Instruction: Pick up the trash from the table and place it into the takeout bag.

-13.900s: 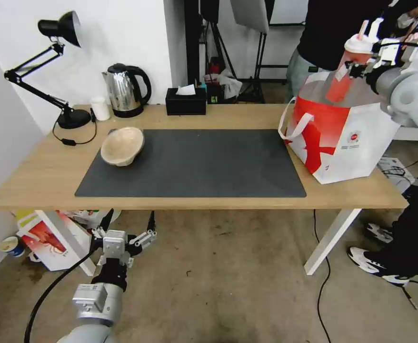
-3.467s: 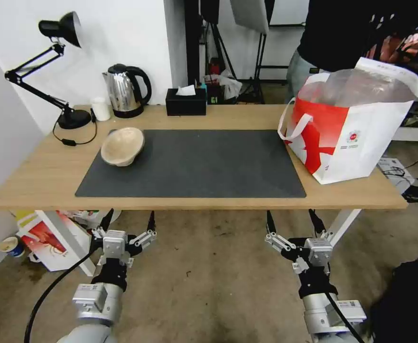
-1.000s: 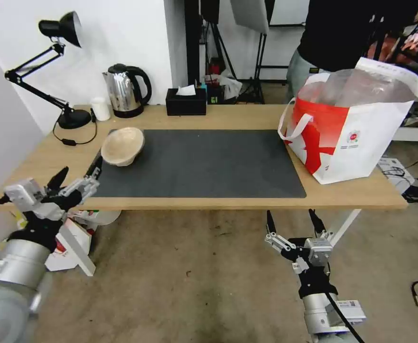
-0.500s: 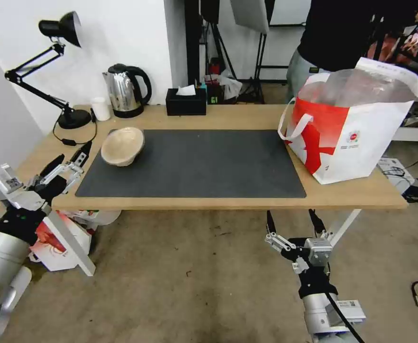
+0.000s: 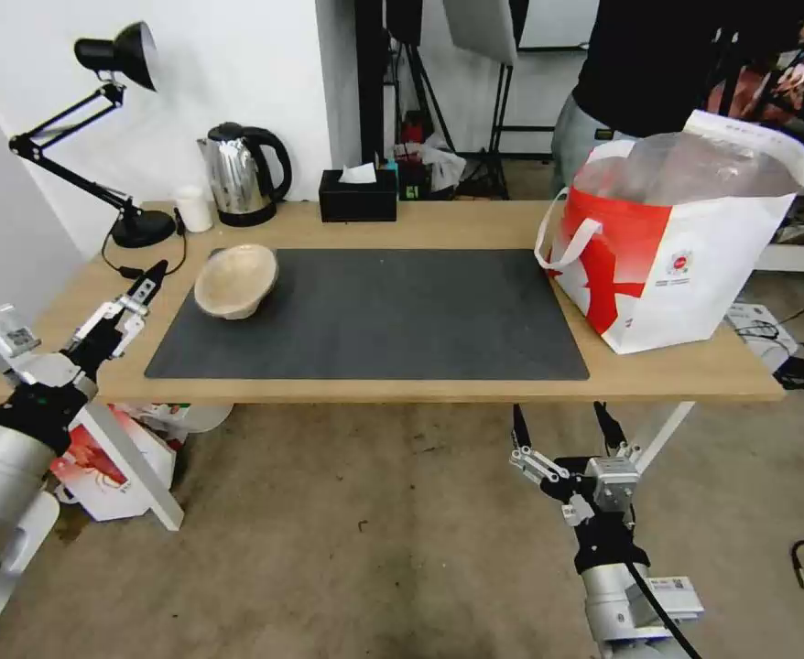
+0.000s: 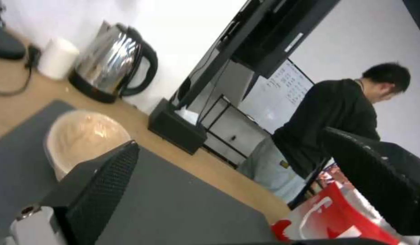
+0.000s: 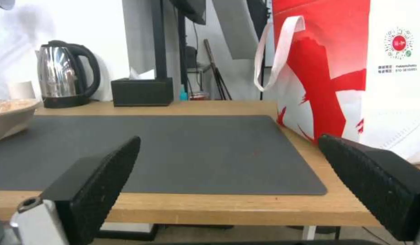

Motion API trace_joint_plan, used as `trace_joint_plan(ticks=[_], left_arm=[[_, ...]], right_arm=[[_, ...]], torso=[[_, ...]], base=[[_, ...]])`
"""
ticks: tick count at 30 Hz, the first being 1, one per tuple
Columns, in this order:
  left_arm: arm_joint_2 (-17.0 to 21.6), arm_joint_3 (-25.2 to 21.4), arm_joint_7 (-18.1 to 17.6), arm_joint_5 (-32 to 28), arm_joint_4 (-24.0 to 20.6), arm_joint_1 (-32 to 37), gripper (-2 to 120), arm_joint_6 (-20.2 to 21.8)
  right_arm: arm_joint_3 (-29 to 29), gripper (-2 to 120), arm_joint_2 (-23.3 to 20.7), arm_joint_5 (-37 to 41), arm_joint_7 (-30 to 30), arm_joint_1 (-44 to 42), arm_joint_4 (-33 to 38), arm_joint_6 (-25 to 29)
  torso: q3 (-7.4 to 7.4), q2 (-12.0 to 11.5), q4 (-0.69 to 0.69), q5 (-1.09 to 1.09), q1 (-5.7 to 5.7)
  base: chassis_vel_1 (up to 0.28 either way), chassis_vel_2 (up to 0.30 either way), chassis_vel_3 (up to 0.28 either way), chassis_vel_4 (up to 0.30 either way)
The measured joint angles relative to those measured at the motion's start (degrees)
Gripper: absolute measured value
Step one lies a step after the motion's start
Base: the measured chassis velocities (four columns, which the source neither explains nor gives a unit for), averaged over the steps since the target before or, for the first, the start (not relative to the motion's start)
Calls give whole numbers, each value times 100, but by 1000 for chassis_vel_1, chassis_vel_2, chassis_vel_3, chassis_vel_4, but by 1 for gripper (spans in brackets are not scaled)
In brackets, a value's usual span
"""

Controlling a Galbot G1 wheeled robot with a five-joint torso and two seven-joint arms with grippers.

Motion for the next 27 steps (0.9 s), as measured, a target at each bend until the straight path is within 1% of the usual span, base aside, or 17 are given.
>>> trace_joint_plan(ticks=[1, 2, 3, 6, 14, 15, 18, 19, 21, 22, 23, 24, 26, 27], left_arm=[[40, 9, -126, -185, 41, -48, 100, 16], [48, 9, -148, -215, 47, -61, 100, 20], [53, 9, -179, -264, 51, -72, 100, 27], [77, 12, -278, -390, 86, -118, 100, 47], [94, 14, -348, -484, 105, -148, 100, 62], [139, 23, -506, -665, 171, -220, 100, 98], [360, 106, -1275, -1540, 504, -551, 100, 291], [360, 106, -1275, -1540, 504, -551, 100, 291], [517, 163, -1817, -2155, 732, -785, 100, 428], [565, 179, -1987, -2350, 804, -856, 100, 470], [565, 179, -1987, -2350, 804, -856, 100, 470], [623, 202, -2188, -2580, 890, -945, 100, 517], [704, 229, -2465, -2893, 1009, -1066, 100, 587], [717, 236, -2519, -2954, 1031, -1089, 100, 604]], right_arm=[[0, 100, 0, 0, 0, 0, 0, 0], [0, 100, 0, 0, 0, -1, 0, 0], [0, 100, 0, 0, 0, 0, 0, 0], [0, 100, 0, 0, 0, 0, 0, 0], [0, 100, 0, 0, 0, 0, 0, 0], [0, 100, 0, 0, 0, 0, 0, 0], [0, 100, 0, 0, 0, 0, 0, 0], [0, 100, 0, 0, 0, 0, 0, 0], [0, 100, 0, 0, -1, 0, 0, 0], [0, 100, 0, 0, 0, 0, 0, 0], [0, 100, 0, 0, 0, 0, 0, 0], [0, 100, 0, 0, 0, 0, 0, 0], [0, 100, 0, 0, 0, 0, 0, 0], [0, 100, 0, 0, 0, 0, 0, 0]], torso=[[0, 0, 0, 0, 0], [0, 0, -1, 0, 0], [0, 0, 1, 0, 0], [0, 0, 2, 2, 0], [0, 0, 1, 0, 0], [0, 0, 1, 2, 0], [0, 0, 0, 0, 0], [0, 0, 0, 0, 0], [0, 0, 0, 0, 0], [0, 0, 0, -1, 0], [0, 0, 0, -1, 0], [0, 0, 0, 0, 0], [0, 0, -1, 0, 0], [0, 0, -1, 0, 0]], base=[[0, 0, 0, 0], [0, 0, 0, 0], [0, 0, 0, 0], [0, 0, 0, 0], [0, 0, 0, 0], [0, 0, 0, 0], [0, 0, 0, 0], [0, 0, 0, 0], [0, 0, 0, 0], [0, 0, 0, 0], [0, 0, 0, 0], [0, 0, 0, 0], [0, 0, 0, 0], [0, 0, 0, 0]])
